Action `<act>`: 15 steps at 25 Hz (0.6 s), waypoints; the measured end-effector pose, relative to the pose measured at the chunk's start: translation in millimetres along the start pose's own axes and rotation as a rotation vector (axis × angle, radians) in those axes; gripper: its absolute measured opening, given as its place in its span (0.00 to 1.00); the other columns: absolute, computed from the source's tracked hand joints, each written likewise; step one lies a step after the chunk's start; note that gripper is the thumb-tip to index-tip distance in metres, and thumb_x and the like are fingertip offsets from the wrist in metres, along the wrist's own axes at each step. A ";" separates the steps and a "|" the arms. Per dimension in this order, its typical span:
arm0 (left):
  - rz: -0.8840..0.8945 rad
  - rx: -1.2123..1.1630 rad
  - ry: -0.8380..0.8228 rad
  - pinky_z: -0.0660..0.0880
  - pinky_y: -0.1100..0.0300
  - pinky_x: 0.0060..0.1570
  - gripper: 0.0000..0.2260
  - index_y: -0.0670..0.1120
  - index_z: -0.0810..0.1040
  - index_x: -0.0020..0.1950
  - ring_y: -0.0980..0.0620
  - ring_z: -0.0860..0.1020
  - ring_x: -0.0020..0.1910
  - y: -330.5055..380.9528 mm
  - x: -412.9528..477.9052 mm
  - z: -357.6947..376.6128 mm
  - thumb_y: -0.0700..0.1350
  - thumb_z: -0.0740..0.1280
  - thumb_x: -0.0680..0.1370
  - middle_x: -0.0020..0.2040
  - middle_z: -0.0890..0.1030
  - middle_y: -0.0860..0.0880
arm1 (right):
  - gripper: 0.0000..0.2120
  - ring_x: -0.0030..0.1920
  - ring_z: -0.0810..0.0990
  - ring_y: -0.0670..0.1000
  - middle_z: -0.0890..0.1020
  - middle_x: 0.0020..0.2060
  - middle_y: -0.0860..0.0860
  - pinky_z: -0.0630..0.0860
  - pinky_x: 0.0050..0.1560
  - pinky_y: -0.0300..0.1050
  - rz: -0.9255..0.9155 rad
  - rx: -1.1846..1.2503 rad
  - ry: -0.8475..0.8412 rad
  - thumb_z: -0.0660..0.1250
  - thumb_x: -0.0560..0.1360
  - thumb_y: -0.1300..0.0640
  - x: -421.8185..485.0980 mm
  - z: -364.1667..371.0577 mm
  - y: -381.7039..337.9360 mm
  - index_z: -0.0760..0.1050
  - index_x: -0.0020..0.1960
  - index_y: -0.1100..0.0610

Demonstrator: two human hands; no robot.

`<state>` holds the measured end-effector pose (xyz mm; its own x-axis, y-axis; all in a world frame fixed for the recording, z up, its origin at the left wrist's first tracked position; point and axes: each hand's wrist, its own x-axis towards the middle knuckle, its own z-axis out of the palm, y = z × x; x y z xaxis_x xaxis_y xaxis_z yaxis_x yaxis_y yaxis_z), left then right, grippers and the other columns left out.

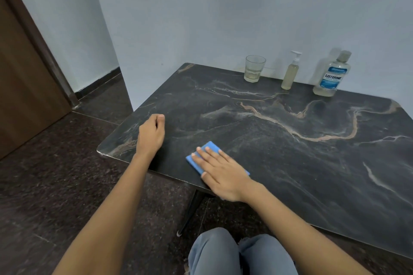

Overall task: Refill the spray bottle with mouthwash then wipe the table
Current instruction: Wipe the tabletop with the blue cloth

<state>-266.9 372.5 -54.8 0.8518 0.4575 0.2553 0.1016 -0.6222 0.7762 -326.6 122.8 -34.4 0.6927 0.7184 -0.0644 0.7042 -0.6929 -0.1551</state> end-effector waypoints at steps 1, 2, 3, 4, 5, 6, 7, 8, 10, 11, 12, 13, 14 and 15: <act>-0.046 -0.046 0.029 0.66 0.57 0.47 0.18 0.44 0.77 0.52 0.51 0.74 0.45 -4.1 3.2 -5.9 0.54 0.54 0.82 0.43 0.78 0.51 | 0.25 0.78 0.42 0.48 0.46 0.78 0.47 0.39 0.76 0.48 -0.041 0.005 0.001 0.45 0.83 0.50 18.7 1.5 -9.6 0.44 0.79 0.49; -0.103 -0.123 0.071 0.66 0.59 0.50 0.17 0.44 0.78 0.55 0.53 0.74 0.48 -7.5 6.6 -10.7 0.53 0.54 0.82 0.47 0.79 0.51 | 0.25 0.78 0.43 0.48 0.46 0.78 0.47 0.40 0.76 0.48 -0.073 0.014 0.001 0.45 0.83 0.50 38.9 2.8 -18.1 0.45 0.79 0.49; -0.160 -0.208 0.116 0.66 0.60 0.54 0.17 0.45 0.79 0.57 0.54 0.75 0.52 -9.5 8.8 -13.8 0.52 0.55 0.82 0.52 0.80 0.51 | 0.25 0.78 0.44 0.48 0.47 0.78 0.48 0.40 0.76 0.48 -0.095 0.023 -0.001 0.45 0.83 0.50 58.9 3.8 -24.0 0.46 0.79 0.49; -0.197 -0.270 0.160 0.66 0.62 0.57 0.17 0.46 0.79 0.59 0.55 0.75 0.55 -11.6 9.8 -14.8 0.51 0.55 0.81 0.55 0.80 0.52 | 0.25 0.78 0.45 0.48 0.48 0.78 0.48 0.41 0.76 0.48 -0.110 0.028 -0.006 0.45 0.82 0.50 78.5 4.6 -28.0 0.47 0.78 0.49; -0.196 -0.288 0.188 0.65 0.65 0.56 0.16 0.47 0.79 0.59 0.56 0.75 0.56 -13.4 9.4 -14.8 0.51 0.55 0.81 0.56 0.80 0.53 | 0.25 0.78 0.46 0.48 0.49 0.78 0.48 0.41 0.76 0.48 -0.120 0.029 -0.013 0.45 0.82 0.50 98.2 5.0 -29.7 0.47 0.78 0.49; -0.169 -0.268 0.191 0.65 0.68 0.54 0.15 0.47 0.79 0.58 0.57 0.75 0.54 -14.3 8.0 -13.5 0.50 0.55 0.81 0.55 0.80 0.54 | 0.25 0.78 0.46 0.48 0.49 0.78 0.48 0.42 0.76 0.49 -0.121 0.033 -0.022 0.45 0.82 0.50 117.2 5.1 -29.4 0.48 0.78 0.49; -0.132 -0.233 0.172 0.65 0.70 0.51 0.15 0.47 0.79 0.58 0.57 0.75 0.53 -15.5 6.7 -11.6 0.50 0.56 0.81 0.53 0.79 0.54 | 0.25 0.78 0.47 0.48 0.50 0.78 0.48 0.42 0.76 0.49 -0.112 0.038 -0.028 0.45 0.82 0.50 135.1 4.6 -27.0 0.48 0.78 0.49; -0.094 -0.196 0.141 0.66 0.70 0.49 0.14 0.47 0.79 0.57 0.56 0.75 0.51 -16.0 5.9 -9.2 0.51 0.56 0.82 0.50 0.79 0.54 | 0.25 0.78 0.47 0.48 0.50 0.78 0.48 0.42 0.76 0.49 -0.090 0.042 -0.030 0.45 0.82 0.50 151.8 3.6 -22.6 0.49 0.78 0.50; -0.028 -0.115 0.072 0.68 0.62 0.47 0.14 0.48 0.78 0.53 0.54 0.76 0.46 -16.1 5.0 -5.9 0.52 0.55 0.82 0.47 0.80 0.53 | 0.26 0.78 0.47 0.48 0.50 0.78 0.49 0.43 0.76 0.50 -0.016 0.051 -0.028 0.45 0.81 0.50 180.0 -0.8 -8.3 0.48 0.78 0.50; 0.000 -0.069 0.048 0.68 0.59 0.46 0.15 0.48 0.77 0.52 0.53 0.76 0.44 -16.1 5.2 -4.7 0.54 0.54 0.82 0.45 0.80 0.52 | 0.26 0.78 0.47 0.48 0.50 0.78 0.49 0.43 0.76 0.50 0.027 0.063 -0.028 0.45 0.81 0.50 191.8 -4.3 2.2 0.48 0.78 0.50; 0.027 -0.018 0.032 0.68 0.57 0.45 0.16 0.49 0.76 0.51 0.53 0.76 0.43 -16.1 6.0 -4.1 0.55 0.53 0.82 0.43 0.80 0.52 | 0.26 0.78 0.47 0.48 0.50 0.78 0.49 0.43 0.76 0.51 0.073 0.078 -0.027 0.44 0.81 0.50 202.1 -8.6 14.3 0.48 0.78 0.50; 0.053 0.029 0.020 0.68 0.56 0.44 0.17 0.49 0.76 0.51 0.53 0.75 0.43 -16.4 6.9 -4.2 0.56 0.52 0.81 0.43 0.79 0.53 | 0.26 0.78 0.47 0.48 0.49 0.78 0.49 0.44 0.76 0.51 0.122 0.088 -0.023 0.44 0.81 0.50 209.8 -13.6 28.1 0.48 0.79 0.51; 0.074 0.062 0.008 0.68 0.56 0.43 0.18 0.49 0.76 0.52 0.53 0.75 0.43 -16.3 6.1 -4.1 0.57 0.51 0.81 0.43 0.79 0.53 | 0.26 0.78 0.47 0.49 0.49 0.78 0.49 0.44 0.76 0.51 0.174 0.090 -0.018 0.44 0.81 0.50 212.2 -18.4 44.1 0.48 0.79 0.51; 0.087 0.088 0.004 0.68 0.56 0.43 0.18 0.49 0.76 0.53 0.53 0.75 0.44 -16.2 6.3 -3.8 0.57 0.51 0.81 0.43 0.79 0.54 | 0.26 0.78 0.48 0.48 0.49 0.78 0.49 0.44 0.76 0.51 0.223 0.088 -0.009 0.44 0.81 0.51 211.7 -22.8 62.6 0.48 0.79 0.51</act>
<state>-265.1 387.9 -63.6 0.8573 0.4017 0.3221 0.0719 -0.7129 0.6976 -132.3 230.1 -35.2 0.8280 0.5486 -0.1157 0.5169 -0.8269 -0.2215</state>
